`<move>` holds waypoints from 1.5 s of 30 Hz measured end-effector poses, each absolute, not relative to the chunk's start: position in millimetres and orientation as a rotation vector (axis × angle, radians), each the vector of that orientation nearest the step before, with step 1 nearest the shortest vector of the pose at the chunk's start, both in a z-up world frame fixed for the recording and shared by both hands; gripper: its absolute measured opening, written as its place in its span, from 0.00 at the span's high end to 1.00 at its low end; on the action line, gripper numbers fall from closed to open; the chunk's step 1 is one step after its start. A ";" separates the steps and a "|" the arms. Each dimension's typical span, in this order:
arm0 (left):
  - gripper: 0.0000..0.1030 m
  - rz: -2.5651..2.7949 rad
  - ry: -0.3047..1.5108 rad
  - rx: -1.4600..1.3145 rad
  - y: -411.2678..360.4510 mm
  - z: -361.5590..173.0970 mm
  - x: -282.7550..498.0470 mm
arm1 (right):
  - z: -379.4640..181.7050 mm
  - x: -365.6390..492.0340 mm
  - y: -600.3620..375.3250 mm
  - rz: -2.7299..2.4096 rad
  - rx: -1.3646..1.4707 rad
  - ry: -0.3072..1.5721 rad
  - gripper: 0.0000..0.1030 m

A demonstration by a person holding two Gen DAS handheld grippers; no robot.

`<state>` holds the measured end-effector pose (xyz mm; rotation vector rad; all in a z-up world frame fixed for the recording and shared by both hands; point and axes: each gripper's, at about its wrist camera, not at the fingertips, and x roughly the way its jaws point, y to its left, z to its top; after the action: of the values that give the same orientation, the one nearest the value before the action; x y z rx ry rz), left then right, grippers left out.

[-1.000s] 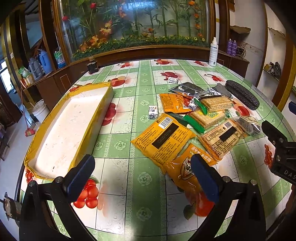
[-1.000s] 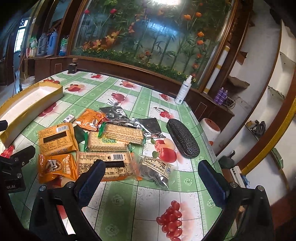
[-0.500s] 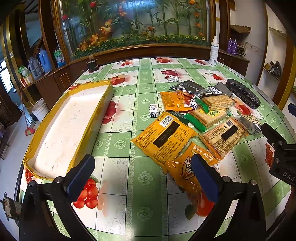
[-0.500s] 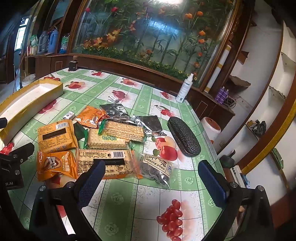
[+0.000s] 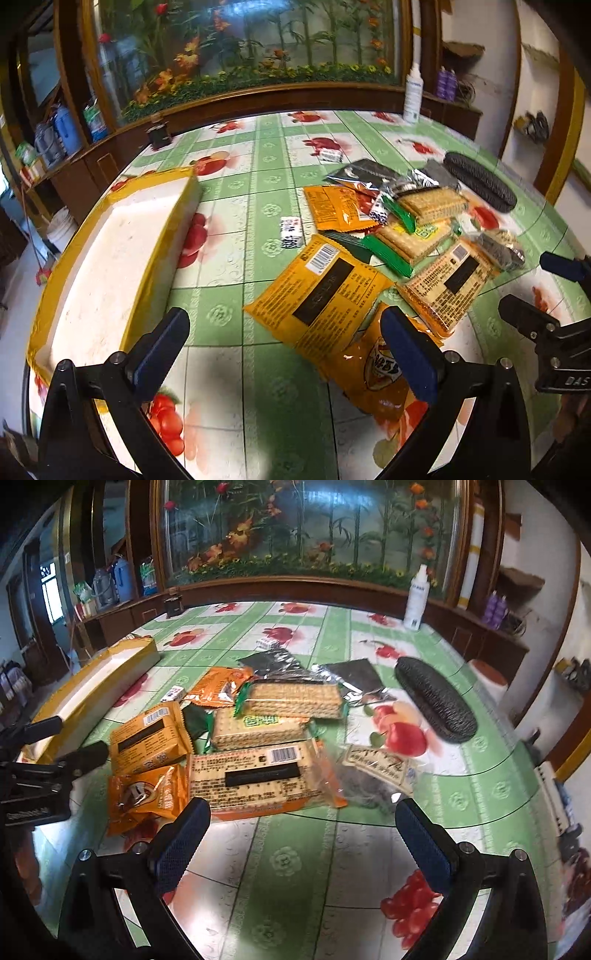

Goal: Organize snacks
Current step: 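Grasp the yellow biscuit packet with the left tool while the right tool grasps the beige cracker packet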

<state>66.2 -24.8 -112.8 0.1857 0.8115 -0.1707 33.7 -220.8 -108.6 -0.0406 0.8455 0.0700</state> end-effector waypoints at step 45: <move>0.00 -0.281 1.012 0.167 -16.8 -159.8 119.8 | -149.7 117.7 -205.5 0.093 0.075 1.051 0.00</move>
<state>119.8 -16.8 -159.8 0.1668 1.0117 -0.2812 117.7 -205.5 -149.7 0.0746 1.0510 0.0925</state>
